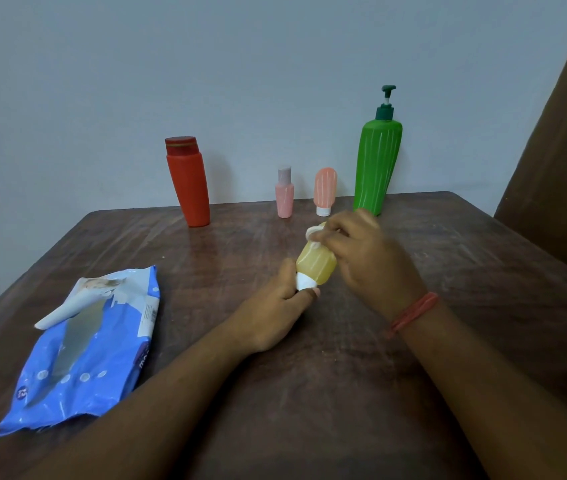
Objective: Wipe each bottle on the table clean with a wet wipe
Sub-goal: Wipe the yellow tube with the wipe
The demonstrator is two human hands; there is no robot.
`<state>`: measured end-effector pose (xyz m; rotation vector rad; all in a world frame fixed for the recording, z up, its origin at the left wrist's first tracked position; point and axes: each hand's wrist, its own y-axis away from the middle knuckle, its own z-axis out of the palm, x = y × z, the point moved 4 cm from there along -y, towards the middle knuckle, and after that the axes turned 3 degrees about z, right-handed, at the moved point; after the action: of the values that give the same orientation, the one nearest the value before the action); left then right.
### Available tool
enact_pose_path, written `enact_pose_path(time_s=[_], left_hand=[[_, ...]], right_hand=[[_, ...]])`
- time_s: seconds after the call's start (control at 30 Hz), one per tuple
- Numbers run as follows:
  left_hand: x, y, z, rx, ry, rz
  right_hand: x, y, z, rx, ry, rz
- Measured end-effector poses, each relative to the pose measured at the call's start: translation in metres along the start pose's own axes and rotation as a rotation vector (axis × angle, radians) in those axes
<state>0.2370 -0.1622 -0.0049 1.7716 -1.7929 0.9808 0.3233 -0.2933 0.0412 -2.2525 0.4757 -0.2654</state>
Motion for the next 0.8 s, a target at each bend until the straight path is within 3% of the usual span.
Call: enact_pose_path(time_s=[0.1,0.23,0.37,0.47,0.6,0.73,0.8], left_hand=[[0.0,0.0,0.002,-0.019,-0.068,-0.003],[0.0,0.0,-0.001,-0.002,-0.094,-0.003],[0.001,0.0,0.001,-0.007,-0.189,0.009],[0.001,-0.001,0.001,-0.012,-0.216,0.016],[0.002,-0.001,0.003,-0.022,-0.24,0.03],[0.002,0.0,0.001,-0.01,-0.235,0.052],[0.0,-0.001,0.002,-0.016,-0.247,0.043]], right_hand=[[0.014,-0.001,-0.005,0.074,0.009,0.145],[-0.007,0.001,0.007,-0.08,-0.063,-0.047],[0.007,-0.004,0.002,0.006,-0.058,0.152],[-0.006,-0.001,0.006,-0.077,-0.059,0.044],[0.006,-0.003,0.001,-0.012,-0.048,0.167],[-0.013,0.0,0.007,-0.121,-0.054,-0.01],[-0.001,-0.002,0.004,-0.081,-0.019,0.08]])
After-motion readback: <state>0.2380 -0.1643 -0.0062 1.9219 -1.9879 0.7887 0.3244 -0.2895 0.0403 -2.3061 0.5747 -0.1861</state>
